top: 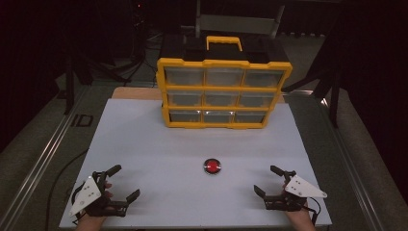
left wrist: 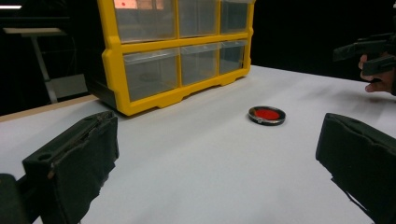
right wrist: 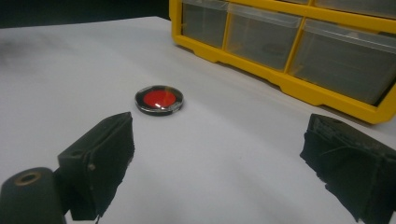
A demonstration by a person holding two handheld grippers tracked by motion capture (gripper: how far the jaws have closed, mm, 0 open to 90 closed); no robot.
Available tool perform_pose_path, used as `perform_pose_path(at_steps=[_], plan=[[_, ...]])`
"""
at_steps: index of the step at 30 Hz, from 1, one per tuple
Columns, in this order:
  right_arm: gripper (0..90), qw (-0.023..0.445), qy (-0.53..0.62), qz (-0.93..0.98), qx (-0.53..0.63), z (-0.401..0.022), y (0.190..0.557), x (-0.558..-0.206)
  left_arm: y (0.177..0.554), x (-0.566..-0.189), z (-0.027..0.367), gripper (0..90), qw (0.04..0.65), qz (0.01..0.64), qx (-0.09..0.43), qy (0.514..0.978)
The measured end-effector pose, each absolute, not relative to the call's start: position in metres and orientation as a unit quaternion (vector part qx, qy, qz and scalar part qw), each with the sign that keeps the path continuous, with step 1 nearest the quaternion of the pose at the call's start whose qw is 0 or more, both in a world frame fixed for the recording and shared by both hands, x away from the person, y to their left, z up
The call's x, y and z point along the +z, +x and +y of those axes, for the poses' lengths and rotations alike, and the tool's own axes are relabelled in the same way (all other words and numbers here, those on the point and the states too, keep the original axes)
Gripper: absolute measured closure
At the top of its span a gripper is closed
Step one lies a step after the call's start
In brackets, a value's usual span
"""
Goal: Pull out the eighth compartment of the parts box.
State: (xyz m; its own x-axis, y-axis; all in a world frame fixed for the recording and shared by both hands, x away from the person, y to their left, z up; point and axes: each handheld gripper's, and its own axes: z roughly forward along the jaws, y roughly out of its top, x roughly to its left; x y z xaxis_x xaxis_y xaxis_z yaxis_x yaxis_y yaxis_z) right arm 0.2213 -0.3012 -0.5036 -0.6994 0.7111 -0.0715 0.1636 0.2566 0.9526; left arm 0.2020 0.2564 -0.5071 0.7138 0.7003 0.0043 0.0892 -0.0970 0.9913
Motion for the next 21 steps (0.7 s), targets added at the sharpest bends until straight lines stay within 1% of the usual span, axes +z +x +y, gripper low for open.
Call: perform_pose_path(at_steps=[7, 19, 21], plan=[[8.8, 0.261, 0.291, 0.756, 0.525, -0.2986, 0.2193, -0.5028, 0.2015, -0.5063, 0.2533, 0.3, 0.606, 0.274, 0.253, 0.703], [8.8, 0.241, 0.29, 0.777, 0.504, -0.2958, 0.2246, -0.5047, 0.1994, -0.5051, 0.2539, 0.3, 0.609, 0.27, 0.255, 0.701], [8.8, 0.25, 0.288, 0.775, 0.503, -0.2951, 0.2238, -0.5052, 0.1993, -0.5046, 0.2538, 0.3, 0.609, 0.269, 0.255, 0.701]])
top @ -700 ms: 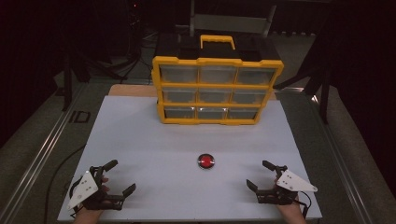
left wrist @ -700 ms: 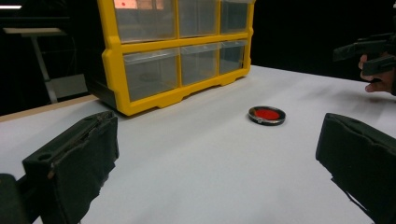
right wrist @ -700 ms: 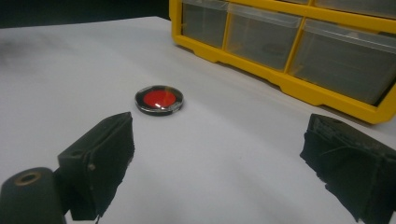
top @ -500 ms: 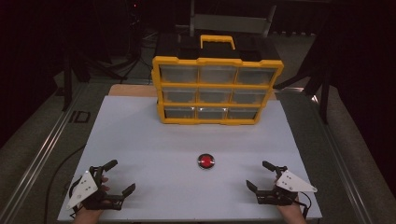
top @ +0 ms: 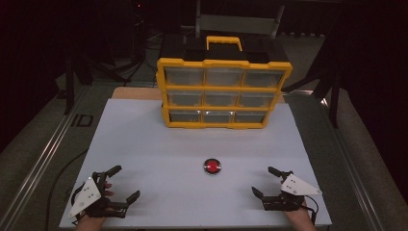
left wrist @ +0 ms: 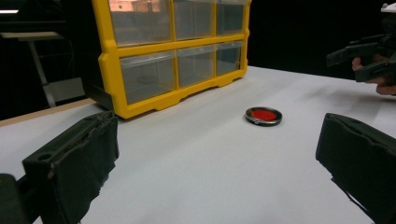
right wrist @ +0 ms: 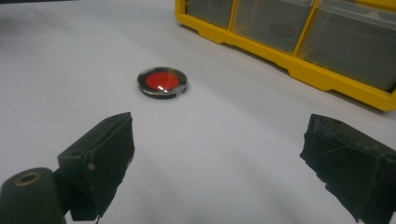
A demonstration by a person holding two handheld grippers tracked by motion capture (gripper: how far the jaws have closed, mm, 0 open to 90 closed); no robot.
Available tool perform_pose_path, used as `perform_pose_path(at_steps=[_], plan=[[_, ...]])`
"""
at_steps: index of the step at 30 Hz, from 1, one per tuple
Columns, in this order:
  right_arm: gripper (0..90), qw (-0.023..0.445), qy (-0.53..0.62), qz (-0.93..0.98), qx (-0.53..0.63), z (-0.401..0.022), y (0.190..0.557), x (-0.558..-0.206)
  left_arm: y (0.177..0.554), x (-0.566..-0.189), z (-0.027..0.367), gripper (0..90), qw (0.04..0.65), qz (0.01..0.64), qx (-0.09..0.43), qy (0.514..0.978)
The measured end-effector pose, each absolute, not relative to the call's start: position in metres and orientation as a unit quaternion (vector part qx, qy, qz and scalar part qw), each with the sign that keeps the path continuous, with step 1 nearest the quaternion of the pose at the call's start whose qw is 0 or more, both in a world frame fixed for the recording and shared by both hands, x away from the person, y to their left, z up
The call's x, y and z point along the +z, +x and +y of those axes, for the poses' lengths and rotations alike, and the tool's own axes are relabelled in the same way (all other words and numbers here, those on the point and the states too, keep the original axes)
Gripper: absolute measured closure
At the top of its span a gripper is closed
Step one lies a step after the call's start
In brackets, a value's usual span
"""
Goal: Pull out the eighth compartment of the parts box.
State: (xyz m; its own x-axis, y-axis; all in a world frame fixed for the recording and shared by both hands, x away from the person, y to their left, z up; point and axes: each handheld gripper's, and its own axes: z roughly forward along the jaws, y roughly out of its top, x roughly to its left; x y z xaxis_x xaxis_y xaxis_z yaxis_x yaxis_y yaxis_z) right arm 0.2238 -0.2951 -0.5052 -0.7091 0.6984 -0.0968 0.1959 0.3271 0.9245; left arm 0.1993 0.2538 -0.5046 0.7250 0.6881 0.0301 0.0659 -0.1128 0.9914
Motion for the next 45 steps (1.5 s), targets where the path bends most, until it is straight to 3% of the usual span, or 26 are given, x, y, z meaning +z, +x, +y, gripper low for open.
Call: perform_pose_path(at_steps=[18, 45], plan=[[8.9, 0.274, 0.249, 0.782, 0.501, -0.284, 0.214, -0.469, 0.198, -0.503, 0.253, 0.3, 0.61, 0.268, 0.258, 0.7], [9.0, 0.323, 0.183, 0.79, 0.487, -0.269, 0.247, -0.408, 0.196, -0.502, 0.251, 0.3, 0.609, 0.262, 0.261, 0.701]])
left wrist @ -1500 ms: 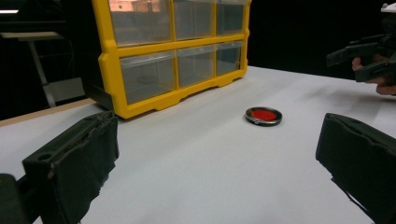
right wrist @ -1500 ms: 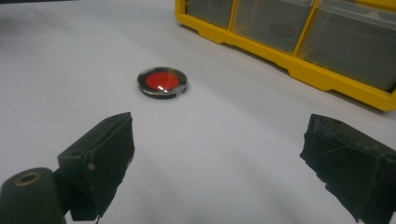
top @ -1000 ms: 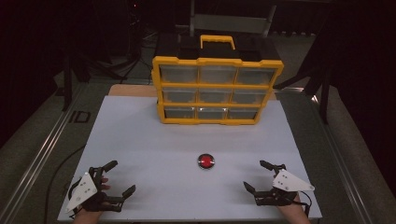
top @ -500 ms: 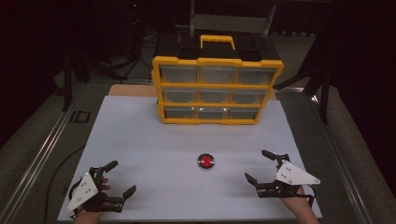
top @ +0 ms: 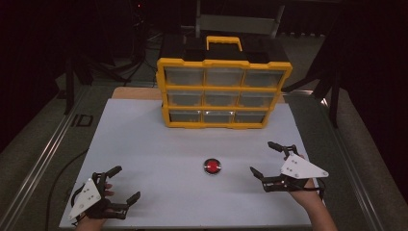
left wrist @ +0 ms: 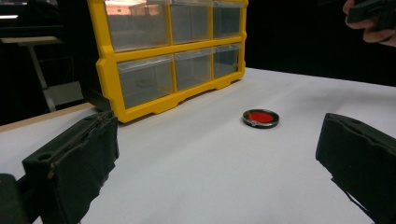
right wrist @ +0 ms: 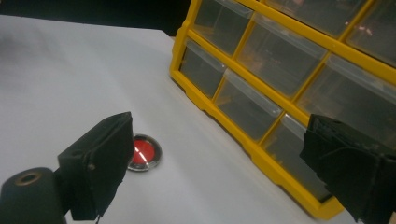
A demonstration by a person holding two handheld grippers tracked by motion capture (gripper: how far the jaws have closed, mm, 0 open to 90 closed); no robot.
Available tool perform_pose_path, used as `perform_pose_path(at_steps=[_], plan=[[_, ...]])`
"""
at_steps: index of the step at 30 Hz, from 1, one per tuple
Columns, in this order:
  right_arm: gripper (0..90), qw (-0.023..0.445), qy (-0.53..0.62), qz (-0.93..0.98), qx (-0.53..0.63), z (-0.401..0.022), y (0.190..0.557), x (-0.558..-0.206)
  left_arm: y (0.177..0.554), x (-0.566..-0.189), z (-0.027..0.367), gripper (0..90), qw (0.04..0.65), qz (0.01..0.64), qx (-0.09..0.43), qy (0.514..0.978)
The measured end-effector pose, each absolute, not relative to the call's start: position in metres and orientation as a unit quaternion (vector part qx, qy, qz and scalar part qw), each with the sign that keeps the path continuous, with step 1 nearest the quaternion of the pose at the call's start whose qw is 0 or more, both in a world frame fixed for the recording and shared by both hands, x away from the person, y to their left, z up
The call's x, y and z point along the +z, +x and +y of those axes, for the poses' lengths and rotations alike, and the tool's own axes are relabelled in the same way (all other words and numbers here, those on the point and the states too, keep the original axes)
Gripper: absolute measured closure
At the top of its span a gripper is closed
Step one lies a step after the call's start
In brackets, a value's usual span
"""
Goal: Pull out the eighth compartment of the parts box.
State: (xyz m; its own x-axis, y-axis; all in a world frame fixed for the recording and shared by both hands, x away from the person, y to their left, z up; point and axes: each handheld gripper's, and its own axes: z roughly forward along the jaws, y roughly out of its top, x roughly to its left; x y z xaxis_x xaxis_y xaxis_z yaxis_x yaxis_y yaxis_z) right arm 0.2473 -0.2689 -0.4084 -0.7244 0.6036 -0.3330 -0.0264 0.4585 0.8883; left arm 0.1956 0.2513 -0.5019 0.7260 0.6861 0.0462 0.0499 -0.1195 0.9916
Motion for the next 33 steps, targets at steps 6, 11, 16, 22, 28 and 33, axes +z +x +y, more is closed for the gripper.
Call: perform_pose_path(at_steps=[6, 11, 16, 22, 28, 33], plan=[[9.0, 0.329, 0.164, 0.796, 0.48, -0.257, 0.258, -0.398, 0.195, -0.502, 0.252, 0.3, 0.61, 0.262, 0.26, 0.702], [9.4, 0.336, 0.149, 0.8, 0.475, -0.246, 0.267, -0.392, 0.195, -0.501, 0.251, 0.3, 0.61, 0.262, 0.26, 0.701], [9.9, 0.339, 0.135, 0.804, 0.47, -0.235, 0.276, -0.387, 0.195, -0.502, 0.251, 0.3, 0.611, 0.262, 0.26, 0.7], [9.9, 0.348, 0.12, 0.808, 0.461, -0.223, 0.284, -0.382, 0.195, -0.501, 0.252, 0.3, 0.611, 0.26, 0.262, 0.7], [9.9, 0.352, 0.1, 0.813, 0.453, -0.208, 0.294, -0.377, 0.195, -0.501, 0.252, 0.3, 0.61, 0.261, 0.261, 0.701], [9.9, 0.35, 0.087, 0.818, 0.448, -0.198, 0.299, -0.376, 0.195, -0.501, 0.252, 0.3, 0.611, 0.261, 0.261, 0.701]])
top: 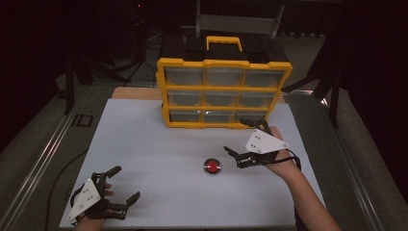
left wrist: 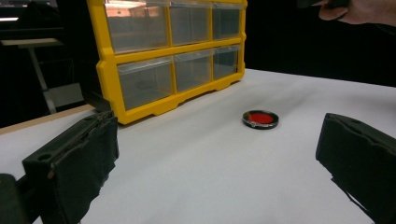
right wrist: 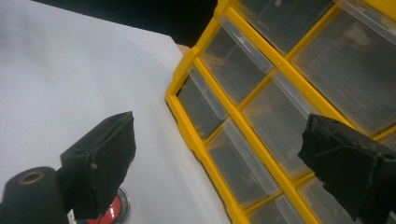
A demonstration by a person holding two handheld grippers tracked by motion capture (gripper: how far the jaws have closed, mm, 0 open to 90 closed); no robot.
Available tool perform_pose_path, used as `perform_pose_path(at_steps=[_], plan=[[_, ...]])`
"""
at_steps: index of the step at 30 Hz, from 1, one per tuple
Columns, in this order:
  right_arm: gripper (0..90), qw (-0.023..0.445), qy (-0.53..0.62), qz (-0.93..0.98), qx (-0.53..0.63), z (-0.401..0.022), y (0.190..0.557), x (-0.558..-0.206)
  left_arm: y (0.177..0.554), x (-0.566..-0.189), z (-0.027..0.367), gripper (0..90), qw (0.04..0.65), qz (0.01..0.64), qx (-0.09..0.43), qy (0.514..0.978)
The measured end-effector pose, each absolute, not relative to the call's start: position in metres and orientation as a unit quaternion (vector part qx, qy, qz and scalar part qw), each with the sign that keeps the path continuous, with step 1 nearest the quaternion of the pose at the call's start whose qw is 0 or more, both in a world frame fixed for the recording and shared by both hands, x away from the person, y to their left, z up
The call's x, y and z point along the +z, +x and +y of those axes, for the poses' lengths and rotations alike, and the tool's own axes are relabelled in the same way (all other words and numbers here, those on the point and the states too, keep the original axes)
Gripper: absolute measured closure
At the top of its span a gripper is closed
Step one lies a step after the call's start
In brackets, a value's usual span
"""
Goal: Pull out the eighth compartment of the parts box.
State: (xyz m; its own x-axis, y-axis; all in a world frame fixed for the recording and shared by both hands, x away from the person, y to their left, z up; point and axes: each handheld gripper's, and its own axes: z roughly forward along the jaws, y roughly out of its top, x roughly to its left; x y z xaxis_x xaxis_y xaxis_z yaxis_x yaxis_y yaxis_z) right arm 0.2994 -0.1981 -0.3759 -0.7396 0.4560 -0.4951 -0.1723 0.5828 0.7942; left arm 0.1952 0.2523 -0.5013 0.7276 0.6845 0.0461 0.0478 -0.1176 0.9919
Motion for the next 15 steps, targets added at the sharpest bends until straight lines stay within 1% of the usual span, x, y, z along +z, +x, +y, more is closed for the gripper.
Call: perform_pose_path(at_steps=[14, 15], plan=[[10.0, 0.353, 0.058, 0.821, 0.445, -0.179, 0.322, -0.374, 0.196, -0.502, 0.251, 0.3, 0.61, 0.262, 0.26, 0.701], [12.4, 0.354, 0.055, 0.82, 0.446, -0.178, 0.325, -0.375, 0.196, -0.502, 0.251, 0.3, 0.61, 0.262, 0.259, 0.702]])
